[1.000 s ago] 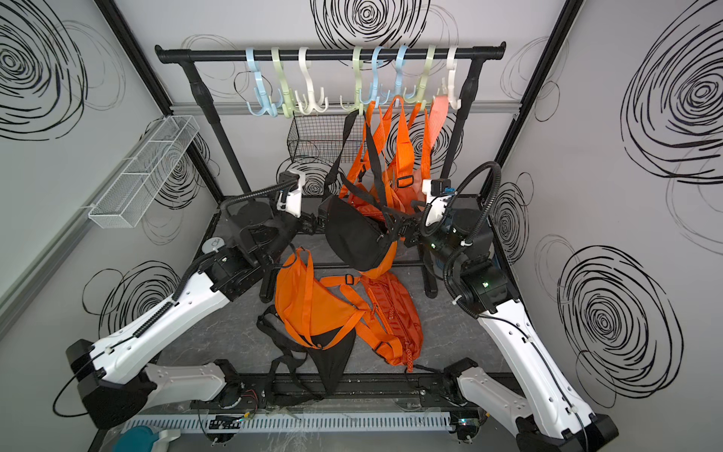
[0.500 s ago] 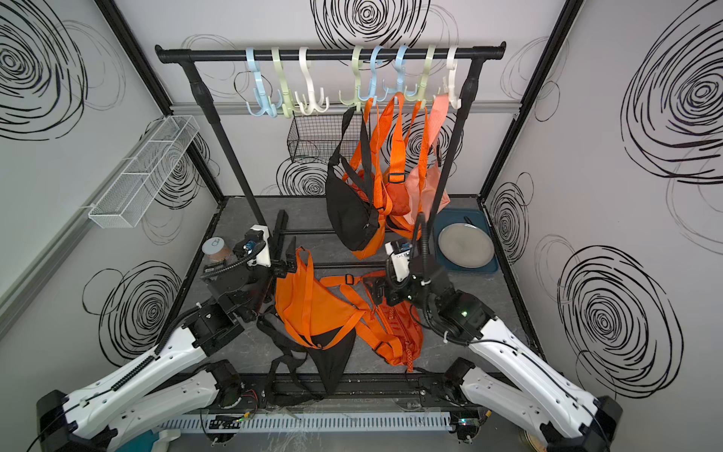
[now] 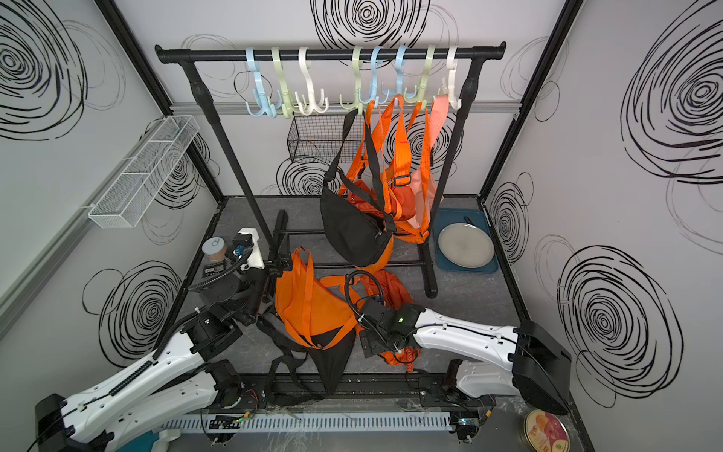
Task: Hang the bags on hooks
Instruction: Pick up the bag from the center of the board.
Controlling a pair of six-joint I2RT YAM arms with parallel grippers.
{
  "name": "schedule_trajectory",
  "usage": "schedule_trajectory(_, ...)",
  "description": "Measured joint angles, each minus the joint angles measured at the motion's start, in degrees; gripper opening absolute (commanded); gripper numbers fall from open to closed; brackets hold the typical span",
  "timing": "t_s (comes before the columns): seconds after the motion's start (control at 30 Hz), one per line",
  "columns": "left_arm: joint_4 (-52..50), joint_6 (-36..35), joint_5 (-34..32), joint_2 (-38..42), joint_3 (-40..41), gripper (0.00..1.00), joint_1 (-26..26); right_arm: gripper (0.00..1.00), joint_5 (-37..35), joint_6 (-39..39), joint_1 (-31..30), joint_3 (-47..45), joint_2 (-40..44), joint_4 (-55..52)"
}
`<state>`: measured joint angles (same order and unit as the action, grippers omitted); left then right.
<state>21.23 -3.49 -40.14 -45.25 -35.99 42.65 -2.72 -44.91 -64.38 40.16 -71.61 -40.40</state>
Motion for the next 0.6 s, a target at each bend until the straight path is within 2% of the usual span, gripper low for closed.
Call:
schedule_trajectory(0.23,0.3,-0.4,0.1,0.1,0.0,0.99,0.0,0.76,-1.0,-2.6,-1.7,-0.6,-3.7,-3.0)
schedule_trajectory(0.4,0.3,-0.6,0.1,0.3,0.0,0.99,0.0,0.58,-3.7,-3.0,-3.0,0.7,-7.1,-5.2)
schedule_trajectory(0.53,0.4,-0.6,0.2,0.5,0.0,0.99,0.1,0.39,-5.9,-2.7,-3.0,2.2,-7.5,-6.9)
schedule_trajectory(0.6,0.4,-0.6,0.3,0.5,0.0,0.99,0.1,0.34,-6.6,-2.6,-3.0,2.7,-7.5,-7.4)
